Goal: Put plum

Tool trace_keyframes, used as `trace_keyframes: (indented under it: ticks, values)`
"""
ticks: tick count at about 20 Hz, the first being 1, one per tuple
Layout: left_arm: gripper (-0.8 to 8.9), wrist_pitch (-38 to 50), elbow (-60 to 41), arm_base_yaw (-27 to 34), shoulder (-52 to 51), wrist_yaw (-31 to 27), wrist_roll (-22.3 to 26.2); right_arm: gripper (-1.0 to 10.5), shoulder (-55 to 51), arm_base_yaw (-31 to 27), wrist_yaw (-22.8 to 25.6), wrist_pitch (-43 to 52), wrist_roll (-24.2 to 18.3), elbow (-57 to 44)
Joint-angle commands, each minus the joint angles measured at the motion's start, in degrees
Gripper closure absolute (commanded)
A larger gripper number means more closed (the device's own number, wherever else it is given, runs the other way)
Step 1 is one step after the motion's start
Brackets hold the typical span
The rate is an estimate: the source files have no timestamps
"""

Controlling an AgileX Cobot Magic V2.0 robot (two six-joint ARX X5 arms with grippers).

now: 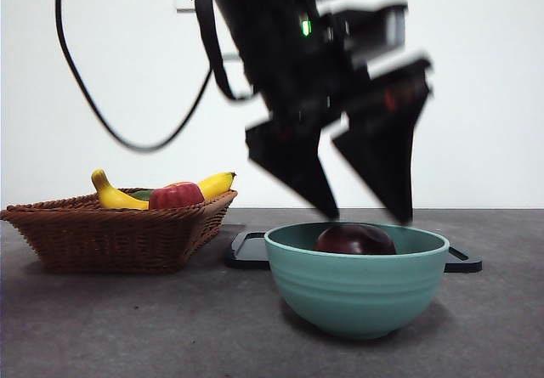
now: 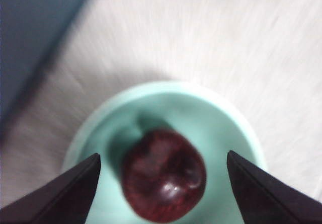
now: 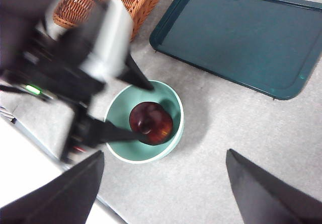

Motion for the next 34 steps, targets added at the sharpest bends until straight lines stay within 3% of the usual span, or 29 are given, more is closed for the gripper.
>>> trace_keyframes:
  ticks: [1, 9, 12, 16, 22, 25, 34]
  values:
    - [4.08, 0.3, 2.6, 1.0, -4.0, -0.2, -0.6, 5.6, 0.4, 0.2, -0.1, 0.5, 0.2, 1.1]
    - [4.09, -4.8, 2.6, 14.3, -22.5, 0.2, -3.8, 5.6, 0.4, 0.2, -0.1, 0.5, 0.2, 1.1]
    - [4.12, -7.4, 0.3, 21.2, -28.6, 6.6, -3.9, 5.6, 0.4, 0.2, -0.1, 0.5, 0.2, 1.1]
    - [4.12, -7.3, -11.0, 27.6, -38.5, 12.9, -5.3, 5.6, 0.4, 0.2, -0.1, 0.5, 0.2, 1.1]
    - [4.13, -9.6, -26.2, 28.1, -48.7, 27.5, -5.3, 5.6, 0.4, 0.2, -0.1, 0.5, 0.2, 1.1]
    - [4.13, -13.8, -26.8, 27.7, -48.9, 27.6, -4.4, 5.6, 0.4, 0.2, -0.1, 0.5, 0.2, 1.0]
    - [4.13, -12.9, -26.8, 26.4, -48.9, 27.8, -4.7, 5.6, 2.9, 2.4, -0.1, 0.1, 2.5, -0.6]
